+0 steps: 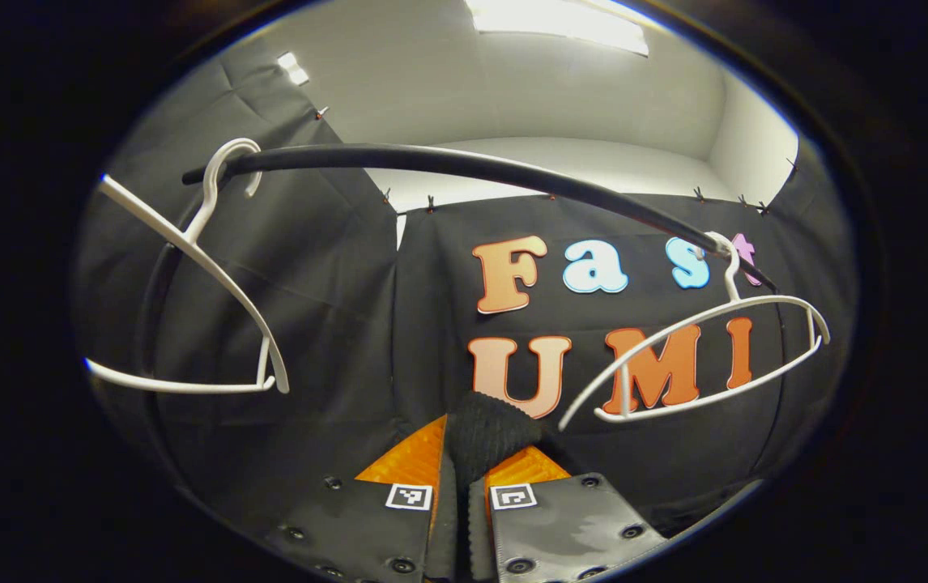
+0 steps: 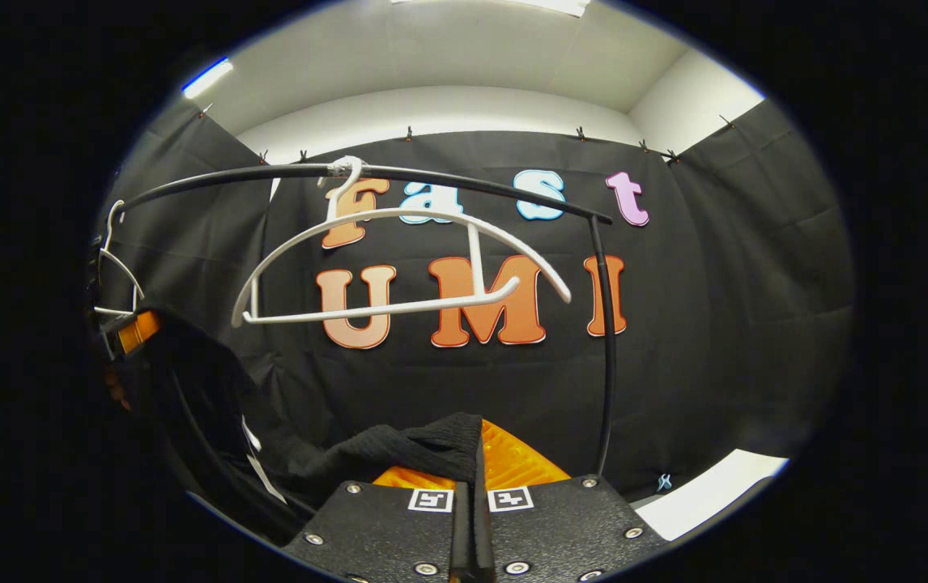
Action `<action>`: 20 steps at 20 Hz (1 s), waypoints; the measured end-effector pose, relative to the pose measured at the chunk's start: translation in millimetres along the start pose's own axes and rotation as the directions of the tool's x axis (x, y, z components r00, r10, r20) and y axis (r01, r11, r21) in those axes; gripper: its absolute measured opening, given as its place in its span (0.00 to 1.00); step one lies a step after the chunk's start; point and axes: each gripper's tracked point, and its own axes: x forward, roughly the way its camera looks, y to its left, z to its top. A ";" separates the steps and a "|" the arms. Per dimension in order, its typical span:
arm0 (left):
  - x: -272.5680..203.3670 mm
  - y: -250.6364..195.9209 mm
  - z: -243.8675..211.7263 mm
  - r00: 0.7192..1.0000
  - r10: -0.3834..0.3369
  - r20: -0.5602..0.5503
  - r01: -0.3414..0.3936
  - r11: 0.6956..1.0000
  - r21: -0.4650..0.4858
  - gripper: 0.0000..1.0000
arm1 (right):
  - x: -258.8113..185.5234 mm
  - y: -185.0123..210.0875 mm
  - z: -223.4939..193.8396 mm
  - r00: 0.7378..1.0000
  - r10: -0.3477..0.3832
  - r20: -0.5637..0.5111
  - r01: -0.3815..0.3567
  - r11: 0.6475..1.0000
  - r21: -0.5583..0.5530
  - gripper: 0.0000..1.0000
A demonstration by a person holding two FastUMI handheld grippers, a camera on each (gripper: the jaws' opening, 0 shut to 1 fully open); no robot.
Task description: Grasp the clothes on the hanger with both hands and then place them into the laundry hamper below.
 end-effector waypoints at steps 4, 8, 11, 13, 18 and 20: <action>-31.2 -22.7 -38.4 0.993 -0.071 -0.090 0.068 0.997 -0.030 0.10 | -11.4 8.1 -18.9 0.999 0.016 -0.030 -0.017 1.000 -0.021 0.02; -47.6 -52.4 -73.1 0.977 -0.139 -0.162 0.135 0.990 -0.035 0.12 | -19.1 12.5 -42.7 0.996 0.033 -0.083 -0.036 0.999 -0.032 0.02; -58.0 -87.0 -98.2 0.955 -0.202 -0.218 0.190 0.979 -0.073 0.12 | -14.3 22.3 -61.5 0.990 0.059 -0.126 -0.065 0.997 -0.038 0.02; -59.3 -105.8 -122.2 0.934 -0.246 -0.261 0.232 0.969 -0.084 0.12 | -11.3 33.3 -82.2 0.982 0.086 -0.166 -0.090 0.996 -0.016 0.02; -87.4 -142.5 -180.5 0.851 -0.359 -0.383 0.339 0.933 -0.121 0.13 | -18.1 60.9 -151.3 0.936 0.173 -0.308 -0.172 0.985 0.030 0.03; -101.7 -151.2 -208.6 0.814 -0.388 -0.433 0.369 0.920 -0.130 0.13 | -24.8 69.4 -183.5 0.905 0.200 -0.376 -0.197 0.979 0.046 0.02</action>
